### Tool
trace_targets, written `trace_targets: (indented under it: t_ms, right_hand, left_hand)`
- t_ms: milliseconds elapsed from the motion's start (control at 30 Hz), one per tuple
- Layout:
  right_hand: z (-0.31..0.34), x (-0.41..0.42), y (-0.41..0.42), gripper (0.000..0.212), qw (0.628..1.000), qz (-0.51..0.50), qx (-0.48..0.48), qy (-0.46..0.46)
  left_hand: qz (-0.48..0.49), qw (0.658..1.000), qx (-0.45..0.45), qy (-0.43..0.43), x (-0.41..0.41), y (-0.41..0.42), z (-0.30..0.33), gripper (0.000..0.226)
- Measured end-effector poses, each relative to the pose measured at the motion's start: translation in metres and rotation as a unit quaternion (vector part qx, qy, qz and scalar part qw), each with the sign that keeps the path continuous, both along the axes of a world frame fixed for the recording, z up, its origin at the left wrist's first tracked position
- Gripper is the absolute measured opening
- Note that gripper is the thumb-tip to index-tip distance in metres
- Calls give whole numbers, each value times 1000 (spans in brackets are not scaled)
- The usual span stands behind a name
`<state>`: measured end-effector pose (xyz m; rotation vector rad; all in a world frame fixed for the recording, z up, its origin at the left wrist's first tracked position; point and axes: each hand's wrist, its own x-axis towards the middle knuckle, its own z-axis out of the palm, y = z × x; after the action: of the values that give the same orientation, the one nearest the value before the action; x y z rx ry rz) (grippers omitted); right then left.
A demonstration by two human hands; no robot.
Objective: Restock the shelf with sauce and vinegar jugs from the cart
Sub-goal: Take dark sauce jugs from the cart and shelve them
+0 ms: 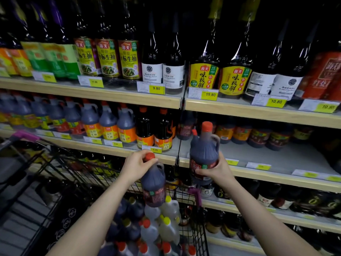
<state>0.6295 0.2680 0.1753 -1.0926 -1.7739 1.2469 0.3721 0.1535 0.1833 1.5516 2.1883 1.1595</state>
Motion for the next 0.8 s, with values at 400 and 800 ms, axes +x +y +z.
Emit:
trace_targets:
  t_ms: [400, 800]
  right_hand:
    - [-9, -87, 119, 81, 977, 87, 189, -39]
    - [-50, -101, 170, 82, 993, 97, -45, -40]
  left_hand:
    - [89, 995, 30, -37, -27, 42, -33, 24]
    - [97, 993, 26, -59, -26, 59, -47, 20]
